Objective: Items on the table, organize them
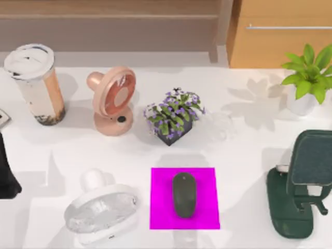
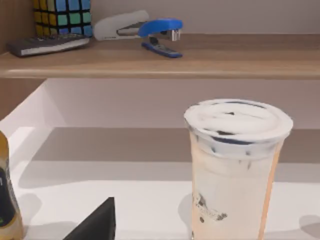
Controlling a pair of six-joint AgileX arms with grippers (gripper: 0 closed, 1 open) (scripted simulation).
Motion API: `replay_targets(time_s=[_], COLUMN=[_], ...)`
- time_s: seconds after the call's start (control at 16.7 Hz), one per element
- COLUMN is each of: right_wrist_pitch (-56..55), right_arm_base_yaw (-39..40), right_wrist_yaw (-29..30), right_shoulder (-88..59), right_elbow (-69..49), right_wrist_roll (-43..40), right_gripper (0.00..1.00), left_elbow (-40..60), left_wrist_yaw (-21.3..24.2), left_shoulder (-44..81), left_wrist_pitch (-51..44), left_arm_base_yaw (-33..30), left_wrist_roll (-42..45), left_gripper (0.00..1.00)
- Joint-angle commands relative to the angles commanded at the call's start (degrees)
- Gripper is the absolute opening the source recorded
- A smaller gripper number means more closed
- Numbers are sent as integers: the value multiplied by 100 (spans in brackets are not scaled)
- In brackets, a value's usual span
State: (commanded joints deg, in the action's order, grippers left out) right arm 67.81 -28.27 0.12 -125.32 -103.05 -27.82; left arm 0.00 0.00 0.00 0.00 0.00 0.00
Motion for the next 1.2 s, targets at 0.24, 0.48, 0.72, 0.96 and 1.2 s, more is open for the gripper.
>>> replay_targets(time_s=[0.24, 0.48, 0.72, 0.96, 1.2], right_wrist_pitch=[-6, -235, -1066, -1366, -1366], right_arm_base_yaw=[-16, -11, -8, -9, -9], right_wrist_yaw=[5, 5, 8, 9, 9], right_shoulder=[-1, -60, -320, -436, -436], right_elbow=[-4, 180, 701, 922, 922], right_wrist_roll=[17, 26, 30, 30, 30], right_gripper=[100, 100, 100, 100, 85], left_elbow=[0, 0, 0, 0, 0], left_wrist_yaw=[0, 0, 0, 0, 0], left_shoulder=[0, 0, 0, 0, 0], left_wrist_pitch=[0, 0, 0, 0, 0], left_arm_base_yaw=[0, 0, 0, 0, 0], left_wrist_roll=[0, 0, 0, 0, 0], left_gripper=[100, 100, 100, 100, 100])
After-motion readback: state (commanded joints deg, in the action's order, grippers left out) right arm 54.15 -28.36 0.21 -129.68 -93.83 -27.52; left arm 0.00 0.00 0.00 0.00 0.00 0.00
